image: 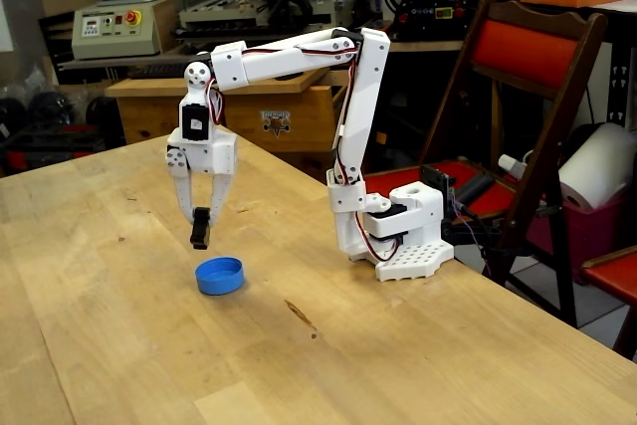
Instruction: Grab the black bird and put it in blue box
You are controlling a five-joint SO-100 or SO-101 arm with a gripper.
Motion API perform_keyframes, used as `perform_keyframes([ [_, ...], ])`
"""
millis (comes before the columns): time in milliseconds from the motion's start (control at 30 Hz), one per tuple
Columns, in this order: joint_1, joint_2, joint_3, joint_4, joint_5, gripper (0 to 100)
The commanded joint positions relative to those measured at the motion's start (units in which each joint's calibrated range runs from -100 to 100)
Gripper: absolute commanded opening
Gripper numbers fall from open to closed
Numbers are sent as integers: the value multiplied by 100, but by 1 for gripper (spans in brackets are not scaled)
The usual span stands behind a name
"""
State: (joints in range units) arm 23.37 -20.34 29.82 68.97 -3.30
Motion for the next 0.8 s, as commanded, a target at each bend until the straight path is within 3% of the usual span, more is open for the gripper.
perform_keyframes([
  [0,33,-263,-265,28,-29,3],
  [767,26,455,-265,28,-29,3],
])
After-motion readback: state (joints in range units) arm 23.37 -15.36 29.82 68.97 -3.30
